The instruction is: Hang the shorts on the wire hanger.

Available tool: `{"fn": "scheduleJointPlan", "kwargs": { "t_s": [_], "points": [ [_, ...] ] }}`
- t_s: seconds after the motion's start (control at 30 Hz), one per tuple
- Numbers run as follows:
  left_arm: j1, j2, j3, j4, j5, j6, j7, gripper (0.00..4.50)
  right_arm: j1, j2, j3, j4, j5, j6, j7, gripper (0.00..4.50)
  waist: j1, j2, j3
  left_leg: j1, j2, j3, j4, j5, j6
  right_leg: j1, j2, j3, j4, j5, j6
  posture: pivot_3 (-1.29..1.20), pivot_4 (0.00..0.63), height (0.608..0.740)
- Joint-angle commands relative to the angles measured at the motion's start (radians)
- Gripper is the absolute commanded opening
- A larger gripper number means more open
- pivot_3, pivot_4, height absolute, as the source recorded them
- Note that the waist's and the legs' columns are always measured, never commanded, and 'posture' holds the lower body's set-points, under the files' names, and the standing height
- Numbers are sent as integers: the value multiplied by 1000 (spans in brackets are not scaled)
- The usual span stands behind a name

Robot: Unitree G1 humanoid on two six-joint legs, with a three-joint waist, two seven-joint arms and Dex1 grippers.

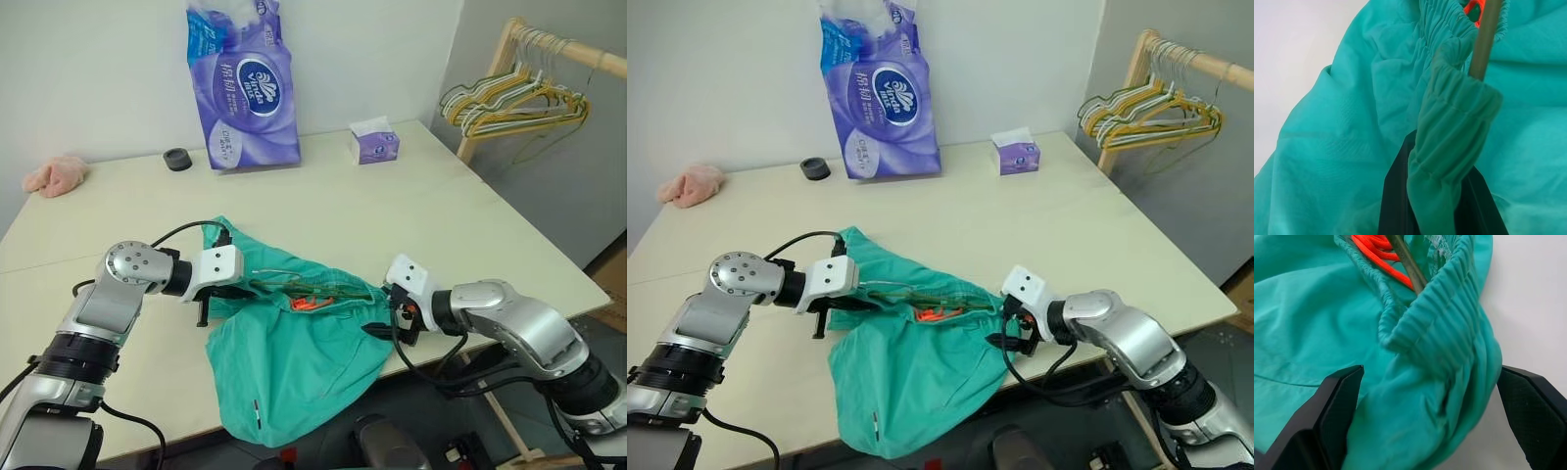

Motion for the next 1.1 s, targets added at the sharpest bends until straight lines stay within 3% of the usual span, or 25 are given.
{"fn": "scheduleJointPlan", "kwargs": {
  "t_s": [0.03, 0.6, 0.7, 1.0, 1.07, 1.1],
  "points": [
    [1, 15, -5, -32, 7, -11, -8, 0, -54, 33, 41, 39, -62, -75, 24, 4460, -2, 0, 0, 0, 0, 0, 0, 0, 0, 0, 0, 0, 0, 0, 0, -365, 32, 740],
    [3, 3, -23, -49, 52, -11, 3, 0, -169, 117, 165, 276, -279, -274, 168, 4460, -6, 0, -1, 0, 0, 0, 0, 0, 0, 0, 0, 0, 0, 0, 0, -363, 27, 740],
    [4, -2, -23, -59, 41, 4, 7, 0, -176, 135, 176, 307, -307, -300, 185, 3830, -6, 0, -1, 0, 0, -1, 0, 0, 0, 0, 0, 0, 0, 0, 0, -363, 26, 740],
    [4, -17, -11, -67, 22, 38, 16, 0, -189, 175, 166, 336, -336, -310, 231, 714, -12, 0, -4, 0, 0, -1, 0, 0, 0, 0, 0, -1, 0, 0, 0, -361, 24, 740],
    [8, -22, -4, -70, 11, 50, 17, 0, -189, 177, 159, 329, -338, -306, 240, 95, -13, 0, -5, 0, 0, -1, 0, 0, 0, 0, 0, -1, 0, 0, 0, -361, 24, 740],
    [9, -30, 4, -70, 1, 61, 24, 0, -188, 176, 149, 321, -333, -302, 248, 44, -13, 0, -6, 0, 0, -1, 0, 0, 0, 0, 0, -1, 0, 0, 0, -357, 23, 740]
  ]
}}
